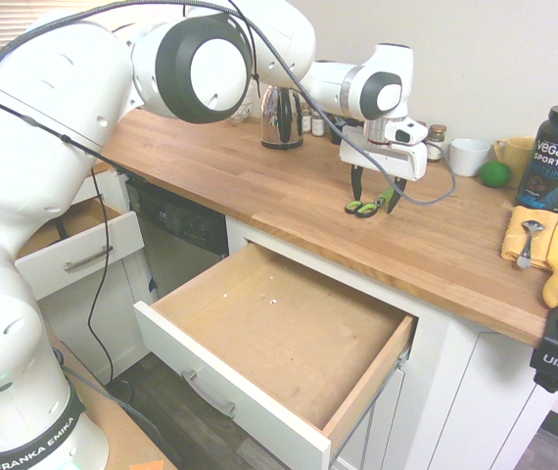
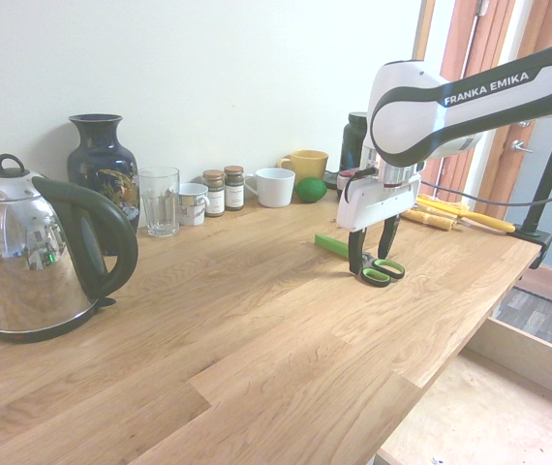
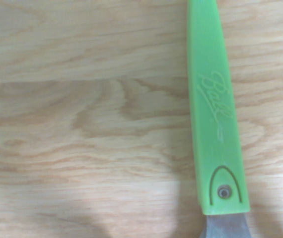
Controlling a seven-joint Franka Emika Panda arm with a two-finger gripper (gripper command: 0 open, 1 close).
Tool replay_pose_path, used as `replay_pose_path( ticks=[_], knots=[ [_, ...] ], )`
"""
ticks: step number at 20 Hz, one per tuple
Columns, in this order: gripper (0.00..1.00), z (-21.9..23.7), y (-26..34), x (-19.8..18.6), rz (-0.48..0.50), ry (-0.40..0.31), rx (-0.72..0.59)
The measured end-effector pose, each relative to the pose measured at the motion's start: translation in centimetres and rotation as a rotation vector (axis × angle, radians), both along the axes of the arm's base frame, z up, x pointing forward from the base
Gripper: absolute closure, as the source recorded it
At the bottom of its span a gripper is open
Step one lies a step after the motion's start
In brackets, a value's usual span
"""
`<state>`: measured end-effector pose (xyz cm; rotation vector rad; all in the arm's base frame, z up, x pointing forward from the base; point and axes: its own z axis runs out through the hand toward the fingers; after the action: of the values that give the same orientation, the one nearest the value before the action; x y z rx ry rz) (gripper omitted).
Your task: Put scissor in the drawer
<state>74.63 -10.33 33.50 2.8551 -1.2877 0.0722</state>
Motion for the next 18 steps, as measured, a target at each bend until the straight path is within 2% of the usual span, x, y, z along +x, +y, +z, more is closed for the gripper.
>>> replay_pose_path(
  ticks=[18],
  knots=[
    [1.00, 0.15, 0.12, 0.18, -0.003, -0.017, 0.008]
  ],
)
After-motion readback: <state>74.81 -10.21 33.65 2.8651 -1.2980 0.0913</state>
